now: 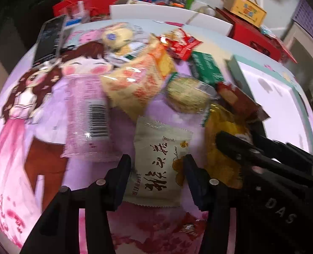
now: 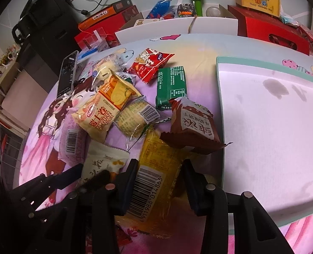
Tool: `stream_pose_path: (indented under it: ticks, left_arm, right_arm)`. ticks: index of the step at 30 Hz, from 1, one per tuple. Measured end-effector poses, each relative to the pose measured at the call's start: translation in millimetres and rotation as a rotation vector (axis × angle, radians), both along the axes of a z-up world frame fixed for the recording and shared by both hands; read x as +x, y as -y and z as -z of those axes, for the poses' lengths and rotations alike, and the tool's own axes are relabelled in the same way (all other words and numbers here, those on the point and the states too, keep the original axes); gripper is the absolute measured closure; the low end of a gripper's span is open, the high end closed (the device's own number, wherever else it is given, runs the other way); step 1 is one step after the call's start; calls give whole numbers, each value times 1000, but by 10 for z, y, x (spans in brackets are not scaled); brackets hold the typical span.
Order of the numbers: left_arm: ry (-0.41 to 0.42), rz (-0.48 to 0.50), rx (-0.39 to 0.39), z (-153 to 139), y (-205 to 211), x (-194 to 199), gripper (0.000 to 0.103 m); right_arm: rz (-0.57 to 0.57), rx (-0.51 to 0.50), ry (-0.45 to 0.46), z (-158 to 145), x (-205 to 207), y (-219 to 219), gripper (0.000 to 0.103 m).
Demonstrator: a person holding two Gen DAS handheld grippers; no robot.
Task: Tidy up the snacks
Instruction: 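Grasp the white-and-orange pastry bag with the left tool while the right tool grasps the yellow bread bag, then lift the pastry bag with the left tool while the right tool carries the yellow bag toward the tray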
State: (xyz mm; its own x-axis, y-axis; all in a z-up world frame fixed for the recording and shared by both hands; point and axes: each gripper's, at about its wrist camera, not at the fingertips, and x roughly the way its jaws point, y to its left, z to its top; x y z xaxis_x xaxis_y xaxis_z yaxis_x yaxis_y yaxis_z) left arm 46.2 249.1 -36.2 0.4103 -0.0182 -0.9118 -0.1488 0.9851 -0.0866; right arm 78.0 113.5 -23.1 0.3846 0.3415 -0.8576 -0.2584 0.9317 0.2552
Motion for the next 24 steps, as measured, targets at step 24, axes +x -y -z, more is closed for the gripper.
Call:
stream_pose_path:
  ticks: [24]
  left_arm:
    - [-54,29,39,126,155,-8,47]
  right_arm:
    - [-17,40,-1,-63,-63,56,62]
